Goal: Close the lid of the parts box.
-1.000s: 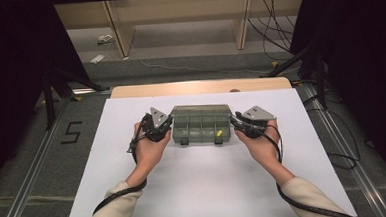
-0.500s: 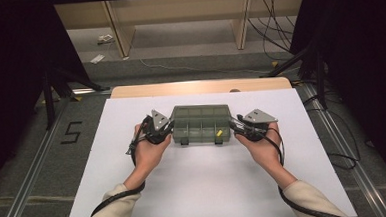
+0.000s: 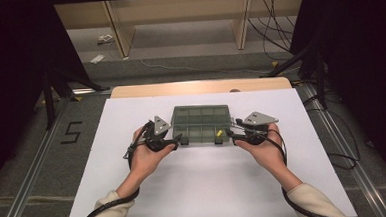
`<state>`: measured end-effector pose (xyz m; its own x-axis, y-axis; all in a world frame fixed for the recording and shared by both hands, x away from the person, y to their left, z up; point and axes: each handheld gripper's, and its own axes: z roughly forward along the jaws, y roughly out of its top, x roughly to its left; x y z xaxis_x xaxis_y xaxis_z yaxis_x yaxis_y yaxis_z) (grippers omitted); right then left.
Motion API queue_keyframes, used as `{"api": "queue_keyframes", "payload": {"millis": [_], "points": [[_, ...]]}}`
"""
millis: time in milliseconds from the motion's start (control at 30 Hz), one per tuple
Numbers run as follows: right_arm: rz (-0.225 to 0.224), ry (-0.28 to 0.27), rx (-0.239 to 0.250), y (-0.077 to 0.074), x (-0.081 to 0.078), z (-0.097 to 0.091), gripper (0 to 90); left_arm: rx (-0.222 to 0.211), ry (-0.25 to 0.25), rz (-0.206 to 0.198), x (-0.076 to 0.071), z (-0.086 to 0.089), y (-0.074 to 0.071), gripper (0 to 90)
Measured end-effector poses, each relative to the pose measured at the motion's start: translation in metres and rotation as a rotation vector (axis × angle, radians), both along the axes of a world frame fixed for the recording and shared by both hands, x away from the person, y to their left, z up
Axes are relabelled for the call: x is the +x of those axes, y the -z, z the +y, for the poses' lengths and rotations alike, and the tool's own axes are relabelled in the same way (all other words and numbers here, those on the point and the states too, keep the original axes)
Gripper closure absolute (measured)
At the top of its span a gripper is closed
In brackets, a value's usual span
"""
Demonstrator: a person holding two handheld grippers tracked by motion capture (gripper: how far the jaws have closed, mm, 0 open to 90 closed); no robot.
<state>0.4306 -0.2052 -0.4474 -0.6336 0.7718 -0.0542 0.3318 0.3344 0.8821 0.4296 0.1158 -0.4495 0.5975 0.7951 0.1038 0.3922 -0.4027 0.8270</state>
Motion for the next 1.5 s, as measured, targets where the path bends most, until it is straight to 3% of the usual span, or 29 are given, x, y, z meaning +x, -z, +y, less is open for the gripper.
{"api": "queue_keyframes", "payload": {"millis": [167,300,367,467,600,733,1500], "points": [[-0.021,-0.013,0.032,-0.008,0.002,0.004,43.9,-0.043,-0.010,-0.029,0.000,0.001,-0.011,35.2],[-0.057,-0.016,0.059,-0.015,0.003,0.008,58.3,-0.067,-0.031,-0.064,0.001,0.002,-0.020,57.5],[-0.080,-0.020,0.082,-0.017,0.003,0.010,69.2,-0.095,-0.079,-0.088,0.005,0.002,-0.024,71.6],[-0.105,-0.006,0.082,-0.019,0.004,0.012,84.0,-0.112,-0.098,-0.085,0.009,-0.002,-0.025,88.9],[-0.101,0.035,0.076,-0.016,0.007,0.011,90.0,-0.112,-0.100,-0.054,0.014,-0.011,-0.022,89.9],[-0.087,0.050,0.065,-0.012,0.010,0.009,90.0,-0.100,-0.097,-0.024,0.016,-0.016,-0.018,89.9],[0.033,0.026,-0.009,0.010,0.010,0.014,90.0,-0.048,-0.088,0.051,0.018,-0.020,0.005,89.9]]}}
